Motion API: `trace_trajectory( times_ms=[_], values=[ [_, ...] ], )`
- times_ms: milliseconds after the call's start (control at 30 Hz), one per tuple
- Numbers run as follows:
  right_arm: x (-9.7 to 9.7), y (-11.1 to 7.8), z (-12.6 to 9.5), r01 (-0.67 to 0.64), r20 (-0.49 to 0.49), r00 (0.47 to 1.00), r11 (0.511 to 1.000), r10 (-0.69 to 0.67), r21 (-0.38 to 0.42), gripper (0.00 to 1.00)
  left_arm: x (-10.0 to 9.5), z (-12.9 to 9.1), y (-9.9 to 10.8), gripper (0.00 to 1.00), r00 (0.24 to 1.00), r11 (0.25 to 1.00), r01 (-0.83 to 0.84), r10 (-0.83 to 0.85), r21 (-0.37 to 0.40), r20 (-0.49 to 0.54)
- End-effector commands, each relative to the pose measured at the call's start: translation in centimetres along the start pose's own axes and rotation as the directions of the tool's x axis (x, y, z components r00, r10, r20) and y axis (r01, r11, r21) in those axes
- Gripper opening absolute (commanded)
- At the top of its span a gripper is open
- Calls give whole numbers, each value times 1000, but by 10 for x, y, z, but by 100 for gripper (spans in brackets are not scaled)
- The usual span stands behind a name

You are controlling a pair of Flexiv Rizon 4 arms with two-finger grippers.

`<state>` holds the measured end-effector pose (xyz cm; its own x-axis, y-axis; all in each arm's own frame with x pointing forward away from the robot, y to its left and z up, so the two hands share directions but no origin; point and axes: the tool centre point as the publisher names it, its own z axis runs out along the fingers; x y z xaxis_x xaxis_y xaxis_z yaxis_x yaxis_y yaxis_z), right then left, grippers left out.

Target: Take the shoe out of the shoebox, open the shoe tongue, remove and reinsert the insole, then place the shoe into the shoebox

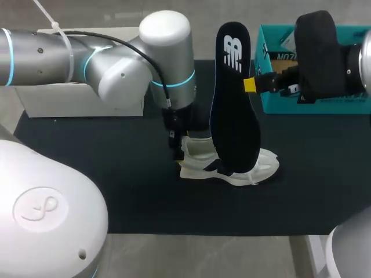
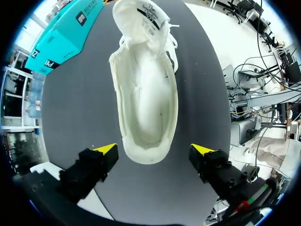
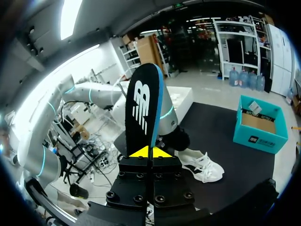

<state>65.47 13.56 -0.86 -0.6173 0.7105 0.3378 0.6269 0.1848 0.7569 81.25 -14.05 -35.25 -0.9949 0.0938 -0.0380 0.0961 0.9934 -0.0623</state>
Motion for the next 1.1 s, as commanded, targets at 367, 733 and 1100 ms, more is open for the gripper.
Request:
trace_trajectory(
  times_ms=[367,733,1100],
  values=[
    [5,-7,1,-1,7,1000,1000,1,-13,0,3,-23,-9,100,1000,999,-13,13,-37,11],
    [5,-7,1,-1,7,1000,1000,1,-13,0,-4,-38,-34,100,999,998,34,-31,-60,43],
    [5,-7,1,-1,7,1000,1000,1,-13,0,-36,-18,-65,100,998,999,44,-44,-4,51]
  ],
)
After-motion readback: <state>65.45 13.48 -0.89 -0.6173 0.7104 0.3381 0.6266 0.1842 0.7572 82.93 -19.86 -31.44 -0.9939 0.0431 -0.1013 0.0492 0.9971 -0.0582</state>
